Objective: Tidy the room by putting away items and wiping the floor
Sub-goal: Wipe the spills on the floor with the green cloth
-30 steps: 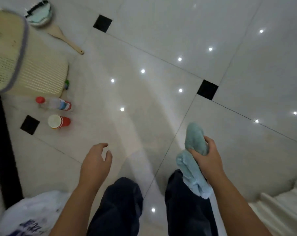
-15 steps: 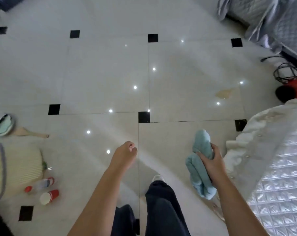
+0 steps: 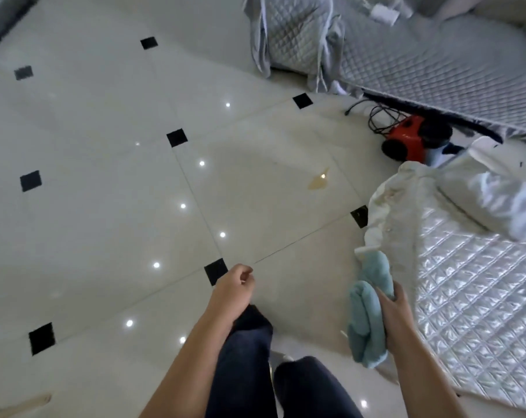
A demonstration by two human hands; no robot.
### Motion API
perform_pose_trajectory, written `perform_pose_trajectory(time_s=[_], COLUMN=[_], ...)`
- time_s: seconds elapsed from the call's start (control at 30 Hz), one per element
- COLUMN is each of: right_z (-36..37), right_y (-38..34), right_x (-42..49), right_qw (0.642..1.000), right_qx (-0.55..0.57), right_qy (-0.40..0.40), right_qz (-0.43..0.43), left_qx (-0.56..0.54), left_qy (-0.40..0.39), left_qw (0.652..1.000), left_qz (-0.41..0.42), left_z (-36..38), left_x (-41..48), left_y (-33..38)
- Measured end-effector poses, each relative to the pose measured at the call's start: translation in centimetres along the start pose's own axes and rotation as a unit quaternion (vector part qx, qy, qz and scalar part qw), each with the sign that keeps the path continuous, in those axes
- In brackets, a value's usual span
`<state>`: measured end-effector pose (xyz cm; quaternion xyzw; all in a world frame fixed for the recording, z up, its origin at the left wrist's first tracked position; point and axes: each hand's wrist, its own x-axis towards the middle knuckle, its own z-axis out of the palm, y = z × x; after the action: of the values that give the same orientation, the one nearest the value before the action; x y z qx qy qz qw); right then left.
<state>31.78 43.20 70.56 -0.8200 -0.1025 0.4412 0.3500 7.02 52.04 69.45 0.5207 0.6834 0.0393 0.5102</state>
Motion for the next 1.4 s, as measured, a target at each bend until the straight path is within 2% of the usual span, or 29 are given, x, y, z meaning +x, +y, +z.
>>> perform_pose_trajectory(time_s=[0.17, 0.27, 0.47, 0.63, 0.9, 1.03, 1.07, 1.17, 1.23, 1.33, 1.4], right_z=[3.4, 3.9, 3.8, 5.3, 8.7, 9.8, 10.3, 12.8, 15.2, 19.1, 21.4], right_y=[-3.9, -5.0, -5.8, -7.2, -5.0, -1.1, 0.2, 6.1, 10.8, 18.3, 23.0], right_x=[2.7, 5.0, 12.3, 20.7, 32.1, 36.1, 37.0, 39.9, 41.6, 43.6, 44.8], right_qw=[0.999, 0.998, 0.99, 0.989, 0.99, 0.983, 0.982, 0.979, 0.976, 0.975, 0.979], right_qx=[0.044, 0.049, 0.094, 0.091, 0.043, 0.058, 0.059, 0.036, 0.02, 0.024, 0.007], right_qy=[0.01, 0.025, 0.074, 0.046, 0.058, 0.101, 0.106, 0.117, 0.11, 0.094, 0.093], right_qz=[0.002, 0.005, 0.071, 0.106, 0.118, 0.141, 0.145, 0.166, 0.184, 0.198, 0.18], left_qx=[0.042, 0.059, 0.102, 0.136, 0.249, 0.38, 0.427, 0.568, 0.608, 0.623, 0.653], left_qy=[0.03, 0.018, -0.021, -0.004, -0.054, -0.132, -0.159, -0.234, -0.25, -0.252, -0.259], left_qw=[0.998, 0.998, 0.994, 0.99, 0.959, 0.901, 0.874, 0.756, 0.704, 0.667, 0.621], left_qz=[0.024, 0.026, 0.031, 0.039, 0.128, 0.164, 0.168, 0.228, 0.268, 0.32, 0.347], left_z=[-4.1, -4.3, -2.3, -0.1, 7.3, 12.3, 13.5, 17.7, 20.2, 23.6, 25.5], left_x=[7.6, 11.5, 19.0, 26.7, 37.0, 42.4, 43.7, 47.9, 50.7, 54.7, 57.4], left_y=[3.3, 5.6, 11.1, 14.9, 16.2, 14.0, 13.2, 9.9, 7.7, 3.9, 1.0])
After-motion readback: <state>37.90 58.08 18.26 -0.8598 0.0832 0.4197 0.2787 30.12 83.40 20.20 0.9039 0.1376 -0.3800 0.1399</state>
